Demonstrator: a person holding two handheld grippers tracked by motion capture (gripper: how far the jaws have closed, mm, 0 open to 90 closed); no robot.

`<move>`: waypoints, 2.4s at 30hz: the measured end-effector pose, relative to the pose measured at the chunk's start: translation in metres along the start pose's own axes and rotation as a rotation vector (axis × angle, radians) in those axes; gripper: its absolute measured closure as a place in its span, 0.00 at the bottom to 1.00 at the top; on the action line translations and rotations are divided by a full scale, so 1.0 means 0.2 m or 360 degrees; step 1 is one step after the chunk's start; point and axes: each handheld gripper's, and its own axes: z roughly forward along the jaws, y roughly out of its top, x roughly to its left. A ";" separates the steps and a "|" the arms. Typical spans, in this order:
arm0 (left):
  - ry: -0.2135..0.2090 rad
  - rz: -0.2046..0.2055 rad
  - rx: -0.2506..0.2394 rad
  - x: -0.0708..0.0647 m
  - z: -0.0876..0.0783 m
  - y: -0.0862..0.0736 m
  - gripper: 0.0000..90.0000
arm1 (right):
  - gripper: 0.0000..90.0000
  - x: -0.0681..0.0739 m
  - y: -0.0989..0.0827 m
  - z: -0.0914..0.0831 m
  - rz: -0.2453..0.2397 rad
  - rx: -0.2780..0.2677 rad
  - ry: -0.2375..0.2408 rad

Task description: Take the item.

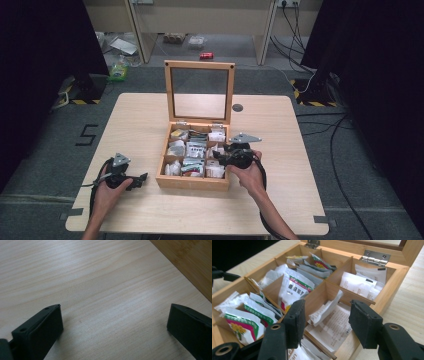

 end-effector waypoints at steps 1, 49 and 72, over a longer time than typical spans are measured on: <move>0.0000 0.0000 0.0000 0.00 0.00 0.00 0.00 | 0.53 0.00 0.00 0.00 -0.0005 -0.0004 0.0001; -0.0001 0.0000 0.0001 0.00 0.00 0.00 0.00 | 0.96 -0.03 0.23 -0.15 -0.0094 -0.0151 -0.0048; -0.0001 0.0001 0.0001 0.00 0.00 0.00 0.00 | 0.96 -0.24 0.04 -0.36 0.0001 -0.0238 -0.0123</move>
